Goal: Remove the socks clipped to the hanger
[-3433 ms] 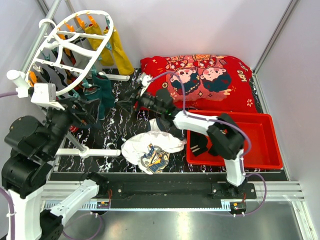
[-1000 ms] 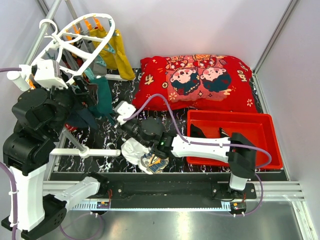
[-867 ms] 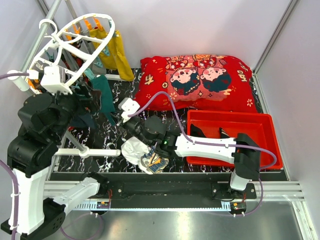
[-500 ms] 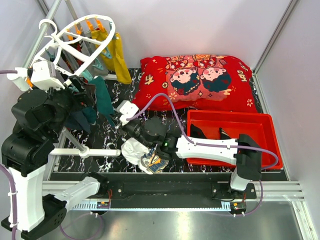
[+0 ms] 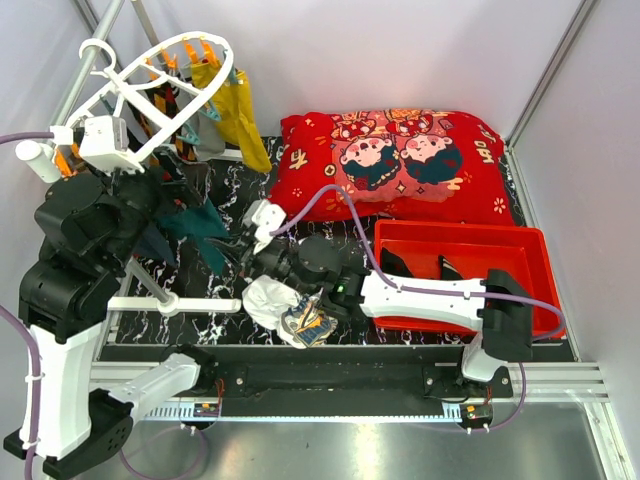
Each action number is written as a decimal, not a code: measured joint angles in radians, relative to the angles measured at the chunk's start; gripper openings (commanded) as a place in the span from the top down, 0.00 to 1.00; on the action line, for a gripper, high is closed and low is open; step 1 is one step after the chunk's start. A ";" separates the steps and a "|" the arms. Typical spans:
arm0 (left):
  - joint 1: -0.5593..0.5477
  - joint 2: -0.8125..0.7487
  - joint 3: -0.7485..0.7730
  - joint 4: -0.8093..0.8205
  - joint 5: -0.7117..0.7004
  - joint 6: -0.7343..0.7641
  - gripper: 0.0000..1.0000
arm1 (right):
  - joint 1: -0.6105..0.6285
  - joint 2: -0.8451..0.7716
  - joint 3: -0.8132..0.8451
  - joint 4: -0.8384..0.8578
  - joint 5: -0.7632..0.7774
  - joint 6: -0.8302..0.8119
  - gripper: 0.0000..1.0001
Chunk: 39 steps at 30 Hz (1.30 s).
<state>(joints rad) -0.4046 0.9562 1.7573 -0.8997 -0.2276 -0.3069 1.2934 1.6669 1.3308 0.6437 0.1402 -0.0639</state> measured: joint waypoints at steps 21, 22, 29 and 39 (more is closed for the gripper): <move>0.066 0.045 0.183 -0.154 -0.060 -0.094 0.21 | -0.055 -0.055 -0.066 0.076 -0.096 0.104 1.00; 0.066 0.050 0.193 -0.169 -0.071 -0.094 0.22 | -0.055 -0.045 -0.061 0.068 -0.086 0.069 1.00; 0.066 0.145 0.259 -0.251 -0.119 -0.091 0.26 | -0.052 0.021 -0.027 0.007 -0.002 -0.182 1.00; 0.066 0.245 0.333 -0.358 -0.190 -0.094 0.33 | -0.005 0.057 0.023 0.003 0.086 -0.447 1.00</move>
<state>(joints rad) -0.3386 1.2015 2.0899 -1.2575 -0.4171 -0.4011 1.2884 1.7241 1.3533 0.6468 0.2264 -0.5106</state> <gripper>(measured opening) 0.681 0.012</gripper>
